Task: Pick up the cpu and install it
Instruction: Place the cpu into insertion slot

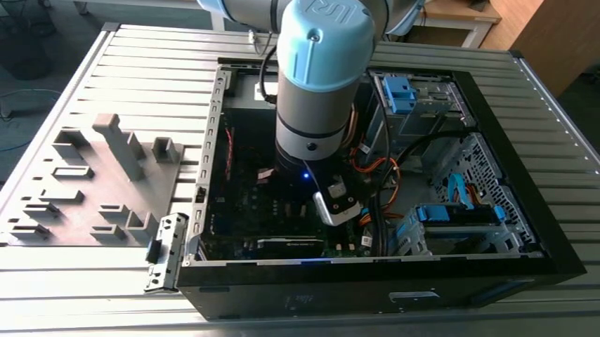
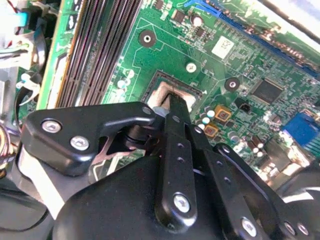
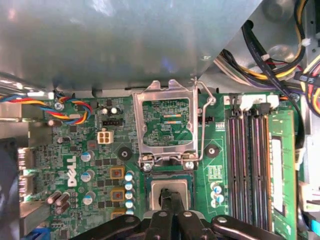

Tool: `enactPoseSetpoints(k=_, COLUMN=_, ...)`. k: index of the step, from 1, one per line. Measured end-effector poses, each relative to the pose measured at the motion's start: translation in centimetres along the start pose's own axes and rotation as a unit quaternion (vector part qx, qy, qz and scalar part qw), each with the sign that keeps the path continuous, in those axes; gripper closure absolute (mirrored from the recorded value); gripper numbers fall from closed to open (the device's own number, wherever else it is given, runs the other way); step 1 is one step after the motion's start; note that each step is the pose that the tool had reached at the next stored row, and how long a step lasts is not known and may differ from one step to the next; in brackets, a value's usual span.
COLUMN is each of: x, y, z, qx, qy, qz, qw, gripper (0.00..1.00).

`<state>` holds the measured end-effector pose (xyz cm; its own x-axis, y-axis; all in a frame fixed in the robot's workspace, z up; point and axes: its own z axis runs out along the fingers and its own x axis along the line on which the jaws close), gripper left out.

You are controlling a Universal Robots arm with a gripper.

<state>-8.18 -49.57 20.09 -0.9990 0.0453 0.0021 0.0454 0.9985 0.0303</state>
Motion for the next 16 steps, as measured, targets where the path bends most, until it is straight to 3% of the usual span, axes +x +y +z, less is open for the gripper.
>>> enactPoseSetpoints(k=11, x=0.01, y=0.05, z=-1.62, qx=0.0001, qy=0.0, qz=0.0, qw=1.0, gripper=0.89)
enactPoseSetpoints(k=16, x=0.0, y=0.05, z=-1.67, qx=0.0005, qy=0.0, qz=0.0, qw=1.0, gripper=0.89)
